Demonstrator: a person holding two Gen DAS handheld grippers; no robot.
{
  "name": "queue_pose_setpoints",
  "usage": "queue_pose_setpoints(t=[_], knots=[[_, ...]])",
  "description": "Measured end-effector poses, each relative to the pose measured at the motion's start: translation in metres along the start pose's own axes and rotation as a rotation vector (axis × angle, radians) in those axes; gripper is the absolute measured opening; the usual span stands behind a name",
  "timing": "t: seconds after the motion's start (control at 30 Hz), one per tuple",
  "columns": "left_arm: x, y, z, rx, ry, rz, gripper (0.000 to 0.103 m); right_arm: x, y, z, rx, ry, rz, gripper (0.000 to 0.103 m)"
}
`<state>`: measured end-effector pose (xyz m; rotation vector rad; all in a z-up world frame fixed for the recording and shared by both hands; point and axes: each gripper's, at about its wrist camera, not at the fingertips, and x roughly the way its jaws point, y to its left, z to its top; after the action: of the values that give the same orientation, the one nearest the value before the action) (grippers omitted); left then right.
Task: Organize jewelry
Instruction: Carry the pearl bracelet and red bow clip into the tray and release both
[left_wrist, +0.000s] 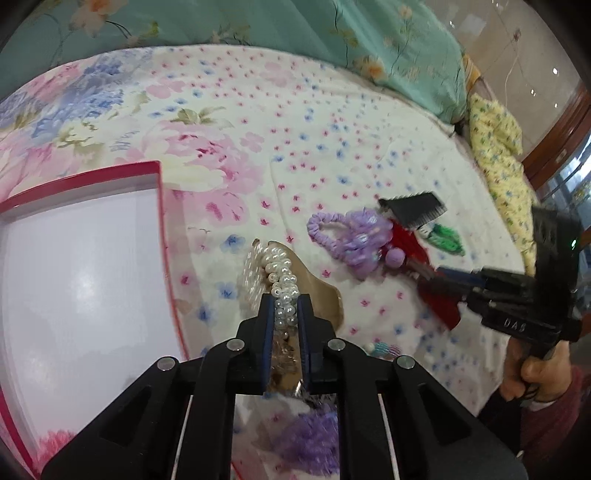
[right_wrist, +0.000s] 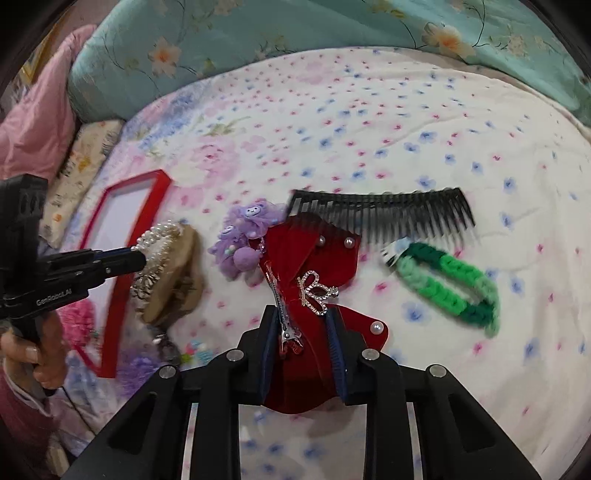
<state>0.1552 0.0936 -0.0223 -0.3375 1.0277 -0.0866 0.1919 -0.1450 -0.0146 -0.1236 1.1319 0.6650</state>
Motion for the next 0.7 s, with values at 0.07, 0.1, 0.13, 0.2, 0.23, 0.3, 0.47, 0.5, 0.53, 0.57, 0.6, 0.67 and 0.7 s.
queue_pose_setpoints(t=[0.07,0.1,0.13,0.2,0.23,0.3,0.47,0.5,0.53,0.57,0.6,0.67,0.7], knots=[[-0.011,0.002,-0.004,-0.006,-0.019,0.000,0.010,-0.006,0.006,-0.007,0.016,-0.014,0.034,0.026],[-0.016,0.003,-0.006,-0.012,-0.026,-0.004,0.010,-0.008,0.010,-0.011,0.023,-0.021,0.048,0.026],[-0.022,0.005,-0.009,-0.019,-0.035,-0.006,0.010,-0.011,0.013,-0.016,0.032,-0.029,0.060,0.026],[-0.029,0.008,-0.013,-0.028,-0.046,-0.008,0.010,-0.016,0.018,-0.022,0.050,-0.048,0.066,0.026],[-0.032,0.009,-0.014,-0.033,-0.051,-0.008,0.010,-0.020,0.020,-0.025,0.061,-0.066,0.055,0.026],[-0.040,0.013,-0.018,-0.044,-0.062,-0.009,0.010,-0.027,0.023,-0.031,0.075,-0.089,0.036,0.026],[-0.056,0.020,-0.026,-0.061,-0.086,-0.011,0.010,-0.041,0.027,-0.041,0.098,-0.112,0.015,0.026],[-0.060,0.021,-0.027,-0.064,-0.091,-0.010,0.010,-0.042,0.029,-0.042,0.099,-0.114,0.024,0.026],[-0.063,0.022,-0.028,-0.065,-0.097,-0.008,0.010,-0.044,0.033,-0.042,0.095,-0.118,0.028,0.026],[-0.066,0.023,-0.030,-0.066,-0.101,-0.006,0.010,-0.046,0.036,-0.042,0.091,-0.122,0.031,0.026],[-0.070,0.025,-0.031,-0.068,-0.107,-0.002,0.010,-0.048,0.041,-0.041,0.086,-0.128,0.041,0.026],[-0.076,0.029,-0.034,-0.073,-0.115,0.004,0.010,-0.047,0.052,-0.036,0.073,-0.135,0.062,0.026],[-0.080,0.032,-0.035,-0.078,-0.121,0.009,0.010,-0.048,0.058,-0.034,0.065,-0.139,0.068,0.026]])
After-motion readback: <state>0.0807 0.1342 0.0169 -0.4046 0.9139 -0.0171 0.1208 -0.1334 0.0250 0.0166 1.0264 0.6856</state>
